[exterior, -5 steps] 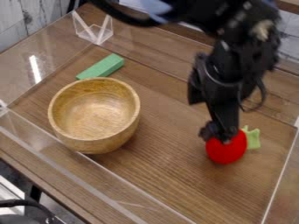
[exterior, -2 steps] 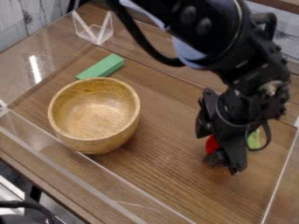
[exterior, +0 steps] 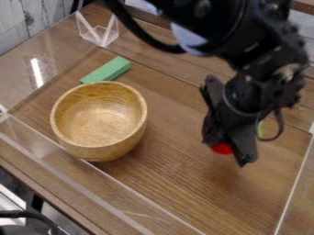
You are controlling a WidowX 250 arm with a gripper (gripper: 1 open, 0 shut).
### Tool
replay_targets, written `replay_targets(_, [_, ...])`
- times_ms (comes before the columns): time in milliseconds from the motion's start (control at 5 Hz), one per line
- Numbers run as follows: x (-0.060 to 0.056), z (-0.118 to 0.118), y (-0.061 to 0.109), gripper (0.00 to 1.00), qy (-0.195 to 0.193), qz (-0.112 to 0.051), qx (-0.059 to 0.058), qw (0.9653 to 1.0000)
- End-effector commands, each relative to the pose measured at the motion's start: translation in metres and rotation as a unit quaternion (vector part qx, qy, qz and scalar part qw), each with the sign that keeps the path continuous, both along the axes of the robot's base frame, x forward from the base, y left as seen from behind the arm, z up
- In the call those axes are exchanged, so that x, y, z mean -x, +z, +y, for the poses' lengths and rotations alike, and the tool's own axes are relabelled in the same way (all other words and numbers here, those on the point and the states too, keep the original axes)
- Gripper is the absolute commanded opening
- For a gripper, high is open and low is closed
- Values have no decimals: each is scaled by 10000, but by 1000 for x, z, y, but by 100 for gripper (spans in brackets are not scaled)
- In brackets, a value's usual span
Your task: Move the red fruit to the left side of the table
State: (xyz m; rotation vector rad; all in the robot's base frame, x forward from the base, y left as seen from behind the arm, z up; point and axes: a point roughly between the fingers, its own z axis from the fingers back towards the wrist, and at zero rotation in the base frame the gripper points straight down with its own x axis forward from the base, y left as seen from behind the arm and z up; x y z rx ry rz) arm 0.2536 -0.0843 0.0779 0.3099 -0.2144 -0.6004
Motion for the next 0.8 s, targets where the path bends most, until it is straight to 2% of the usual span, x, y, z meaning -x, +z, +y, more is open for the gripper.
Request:
replay_targets(0, [-8,3,41,0,264,-499,57,9984])
replay_targets(200, [-20,21,74,0,470,-683,-23,9966])
replay_targets(400, [-32,50,97,0,953,-775,-141,9923])
replay_targets(600, [-34,88,105,0,1830,-696,-334,9801])
